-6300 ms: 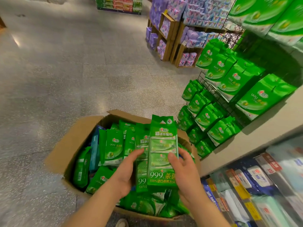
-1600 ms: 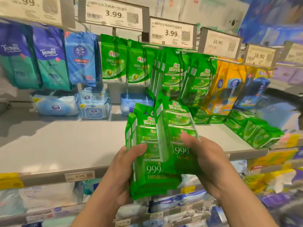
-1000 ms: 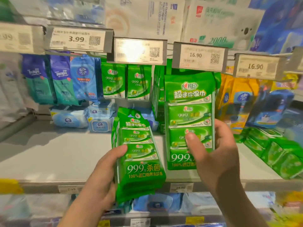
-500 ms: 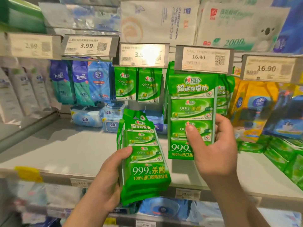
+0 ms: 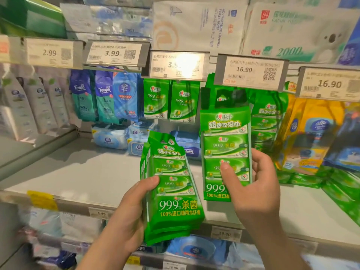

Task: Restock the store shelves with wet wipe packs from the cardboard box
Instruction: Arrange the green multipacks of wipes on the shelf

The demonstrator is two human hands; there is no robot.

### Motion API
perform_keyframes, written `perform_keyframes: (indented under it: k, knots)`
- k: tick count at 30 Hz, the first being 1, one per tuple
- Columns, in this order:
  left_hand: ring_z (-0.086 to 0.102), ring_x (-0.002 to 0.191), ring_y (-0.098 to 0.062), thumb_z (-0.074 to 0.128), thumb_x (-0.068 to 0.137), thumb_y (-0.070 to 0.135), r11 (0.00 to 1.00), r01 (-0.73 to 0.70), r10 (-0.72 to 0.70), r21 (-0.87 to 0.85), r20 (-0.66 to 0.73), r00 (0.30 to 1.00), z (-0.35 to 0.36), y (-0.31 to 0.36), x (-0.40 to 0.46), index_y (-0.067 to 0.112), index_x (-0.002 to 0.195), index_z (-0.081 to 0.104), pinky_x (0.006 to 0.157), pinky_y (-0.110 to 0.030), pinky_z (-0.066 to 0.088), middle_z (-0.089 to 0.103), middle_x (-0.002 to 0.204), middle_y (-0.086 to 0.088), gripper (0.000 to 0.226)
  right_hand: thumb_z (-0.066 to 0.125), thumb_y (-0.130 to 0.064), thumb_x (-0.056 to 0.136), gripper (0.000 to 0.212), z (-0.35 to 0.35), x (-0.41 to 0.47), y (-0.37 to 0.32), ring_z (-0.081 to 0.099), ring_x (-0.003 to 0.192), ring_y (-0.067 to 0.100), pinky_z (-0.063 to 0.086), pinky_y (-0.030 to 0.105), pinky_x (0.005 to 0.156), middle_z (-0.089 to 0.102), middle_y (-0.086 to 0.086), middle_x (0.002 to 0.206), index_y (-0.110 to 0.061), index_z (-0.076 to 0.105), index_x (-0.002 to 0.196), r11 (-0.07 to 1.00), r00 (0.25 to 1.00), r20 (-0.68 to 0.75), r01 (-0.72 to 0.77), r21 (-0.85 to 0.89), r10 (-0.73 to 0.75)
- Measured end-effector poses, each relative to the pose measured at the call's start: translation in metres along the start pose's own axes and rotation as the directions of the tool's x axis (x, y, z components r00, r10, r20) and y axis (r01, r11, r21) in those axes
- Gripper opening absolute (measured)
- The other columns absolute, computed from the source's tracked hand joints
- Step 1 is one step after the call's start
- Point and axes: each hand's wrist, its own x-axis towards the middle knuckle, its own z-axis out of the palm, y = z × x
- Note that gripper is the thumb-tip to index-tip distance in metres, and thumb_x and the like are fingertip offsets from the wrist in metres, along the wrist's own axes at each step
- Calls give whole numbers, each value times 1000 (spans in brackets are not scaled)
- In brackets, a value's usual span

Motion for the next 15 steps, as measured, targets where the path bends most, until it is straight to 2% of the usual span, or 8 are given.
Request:
perform_keyframes:
  k: [3,5,7,9,11,13,14,15]
  knots:
    - [74,95,-43,80,66,23,1000,-16,16,4,-27,1000,-1,-2,0,6,104,79,74,-55,63,72,115,-27,42,81,-30,78,56,-2,-6,-1,74,93,15,61,30,76,73,-6,107,-18,55,126,995,997,-17,79,56,-78]
    - [75,90,-41,70,72,27,1000,-10,10,1,-26,1000,1,-2,0,6,100,80,69,-52,64,73,111,-26,36,80,-33,77,59,-2,-5,-3,74,92,17,61,28,74,73,-2,107,-15,54,127,990,994,-45,101,99,-97]
    - [76,83,-38,66,72,29,1000,-23,23,-3,-15,1000,5,-1,1,4,103,78,61,-47,64,76,103,-25,41,78,-31,80,58,-2,-1,-5,75,92,16,61,29,73,74,0,107,-12,54,129,988,993,-61,103,118,-96]
    - [76,72,-35,84,56,33,997,-69,68,19,2,998,6,-1,2,3,95,79,52,-39,61,77,90,-23,50,76,-28,79,57,-2,6,-6,74,88,11,60,25,72,75,-4,103,-10,54,128,988,992,-79,109,112,-101]
    - [77,79,-38,97,35,30,998,-49,49,43,5,999,5,-1,1,5,93,81,58,-43,63,76,97,-25,65,77,-31,79,59,-2,11,-8,73,87,8,59,23,72,75,-7,102,-11,53,129,989,991,-83,111,102,-103]
    - [74,95,-43,90,49,27,998,-10,11,58,-13,1000,1,-4,1,4,110,77,74,-54,63,72,114,-28,66,84,-37,80,62,-1,14,-9,74,90,10,60,26,73,74,-5,104,-13,54,129,990,994,-73,91,111,-84]
    - [74,97,-43,89,56,25,997,-4,5,74,-14,1000,4,-2,3,1,113,75,78,-53,63,72,115,-28,64,83,-40,78,64,-1,15,-10,74,90,10,61,26,72,74,-4,104,-13,54,129,990,995,-69,78,119,-70]
    - [76,93,-37,92,52,28,995,-17,19,94,-18,1000,6,0,4,-3,108,74,77,-47,64,74,107,-27,67,80,-41,75,65,0,16,-10,74,89,10,60,25,71,74,-5,104,-14,55,128,990,996,-65,67,122,-59]
